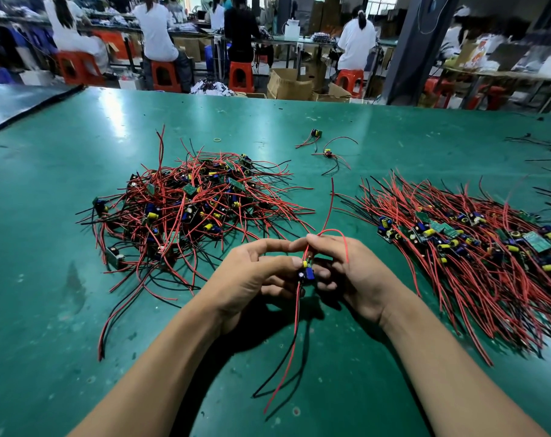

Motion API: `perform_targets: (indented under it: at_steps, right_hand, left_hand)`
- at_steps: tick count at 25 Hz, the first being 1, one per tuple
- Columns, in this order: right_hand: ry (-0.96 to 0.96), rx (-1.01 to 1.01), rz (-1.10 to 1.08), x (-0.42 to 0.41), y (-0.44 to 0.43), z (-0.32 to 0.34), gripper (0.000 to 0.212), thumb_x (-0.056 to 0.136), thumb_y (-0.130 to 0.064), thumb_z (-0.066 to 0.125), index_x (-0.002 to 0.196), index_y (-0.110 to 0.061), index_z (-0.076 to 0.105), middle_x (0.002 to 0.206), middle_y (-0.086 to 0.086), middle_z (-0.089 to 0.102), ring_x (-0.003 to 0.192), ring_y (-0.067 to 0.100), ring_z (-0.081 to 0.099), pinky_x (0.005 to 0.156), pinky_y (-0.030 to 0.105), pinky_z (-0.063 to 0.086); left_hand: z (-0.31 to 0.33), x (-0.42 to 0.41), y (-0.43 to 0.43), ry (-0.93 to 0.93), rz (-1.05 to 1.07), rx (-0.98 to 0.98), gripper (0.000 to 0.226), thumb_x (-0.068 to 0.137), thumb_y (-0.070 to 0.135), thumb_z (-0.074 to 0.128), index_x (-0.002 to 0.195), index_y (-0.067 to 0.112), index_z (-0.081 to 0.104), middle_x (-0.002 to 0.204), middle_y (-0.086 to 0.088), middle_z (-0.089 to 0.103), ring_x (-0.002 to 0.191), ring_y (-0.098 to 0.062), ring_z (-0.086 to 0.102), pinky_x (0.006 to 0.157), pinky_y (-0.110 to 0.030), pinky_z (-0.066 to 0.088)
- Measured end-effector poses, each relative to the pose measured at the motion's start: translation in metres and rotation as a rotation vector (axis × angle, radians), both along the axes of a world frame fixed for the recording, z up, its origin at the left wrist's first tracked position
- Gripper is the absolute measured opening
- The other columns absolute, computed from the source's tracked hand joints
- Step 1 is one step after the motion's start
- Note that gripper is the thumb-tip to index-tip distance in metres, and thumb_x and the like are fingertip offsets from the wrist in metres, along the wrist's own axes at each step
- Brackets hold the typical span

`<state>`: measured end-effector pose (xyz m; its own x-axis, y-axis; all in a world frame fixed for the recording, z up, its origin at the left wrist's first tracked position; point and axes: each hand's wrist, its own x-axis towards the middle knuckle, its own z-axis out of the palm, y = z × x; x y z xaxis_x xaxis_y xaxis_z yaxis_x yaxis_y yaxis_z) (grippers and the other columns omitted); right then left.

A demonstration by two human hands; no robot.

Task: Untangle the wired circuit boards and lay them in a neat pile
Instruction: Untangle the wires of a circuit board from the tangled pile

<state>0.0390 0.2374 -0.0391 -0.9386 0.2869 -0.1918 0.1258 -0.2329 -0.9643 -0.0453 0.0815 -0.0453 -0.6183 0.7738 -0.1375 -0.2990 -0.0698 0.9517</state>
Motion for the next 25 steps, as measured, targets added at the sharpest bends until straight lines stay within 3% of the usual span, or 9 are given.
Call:
perform_targets:
  at_steps: [4,6,10,13,15,18,22,25]
  right_hand:
    - [0.041,0.029,-0.032,-0.002,-0.002,-0.004,0.033,0.096,-0.039,0.058,0.094,-0.011,0.076,0.053,-0.001,0.036,0.042,0.006,0.029,0.039,0.016,0.024]
    - [0.033,0.035,-0.033,-0.004,-0.004,-0.005,0.035,0.094,-0.044,0.060,0.096,-0.013,0.077,0.055,0.002,0.034,0.043,0.006,0.028,0.040,0.016,0.023]
    - [0.039,-0.021,0.025,-0.005,-0.010,-0.006,0.036,0.094,-0.046,0.057,0.103,-0.018,0.078,0.069,0.009,0.055,0.049,0.007,0.043,0.047,0.017,0.038]
    - [0.011,-0.067,0.041,-0.005,-0.012,-0.005,0.038,0.098,-0.045,0.052,0.108,-0.017,0.076,0.083,0.014,0.059,0.052,0.011,0.050,0.052,0.020,0.049]
    - [0.010,-0.090,0.042,-0.005,-0.014,-0.005,0.039,0.100,-0.044,0.052,0.109,-0.013,0.075,0.074,0.009,0.064,0.050,0.010,0.053,0.047,0.018,0.046]
    - [0.012,0.077,0.024,-0.005,-0.017,-0.010,0.040,0.090,-0.047,0.067,0.097,-0.009,0.075,0.078,0.015,0.062,0.066,0.022,0.052,0.058,0.025,0.036]
    - [0.013,0.095,-0.014,-0.005,-0.016,-0.010,0.023,0.089,-0.037,0.071,0.080,-0.017,0.076,0.057,-0.003,0.056,0.046,0.008,0.042,0.040,0.016,0.028]
    - [0.041,0.137,-0.069,-0.006,-0.008,-0.011,0.025,0.093,-0.033,0.066,0.093,-0.011,0.077,0.058,-0.005,0.050,0.042,0.004,0.035,0.038,0.014,0.025]
  left_hand:
    - [0.003,0.001,0.001,0.014,-0.051,-0.017,0.011,0.081,0.003,0.070,0.090,0.006,0.076,0.073,-0.011,0.072,0.050,-0.012,0.061,0.048,-0.018,0.048]
    - [0.006,0.003,0.001,-0.003,-0.113,-0.005,0.018,0.086,0.000,0.061,0.086,0.007,0.078,0.070,-0.008,0.072,0.049,-0.009,0.058,0.047,-0.015,0.045]
    - [0.011,0.009,0.005,-0.063,-0.094,0.007,0.018,0.091,0.001,0.057,0.098,-0.011,0.067,0.078,-0.015,0.073,0.051,-0.011,0.063,0.047,-0.015,0.047]
    - [0.012,0.012,0.007,-0.112,-0.009,0.027,0.011,0.093,0.001,0.058,0.096,-0.007,0.064,0.077,-0.019,0.072,0.049,-0.015,0.066,0.042,-0.016,0.048]
    - [0.011,0.012,0.008,-0.098,0.043,0.019,0.010,0.092,0.000,0.058,0.093,-0.007,0.066,0.072,-0.015,0.072,0.046,-0.014,0.064,0.040,-0.015,0.046]
    - [0.009,0.011,0.008,-0.027,0.122,-0.019,0.014,0.093,0.003,0.058,0.094,-0.008,0.067,0.063,-0.007,0.068,0.045,-0.011,0.062,0.042,-0.016,0.047]
    - [0.008,0.011,0.007,0.005,0.101,-0.038,0.015,0.092,0.000,0.058,0.085,0.002,0.071,0.066,-0.008,0.069,0.048,-0.011,0.063,0.045,-0.016,0.049]
    - [0.008,0.011,0.008,0.024,0.078,-0.061,0.017,0.090,0.000,0.061,0.076,0.005,0.071,0.066,-0.007,0.068,0.046,-0.008,0.057,0.044,-0.014,0.044]
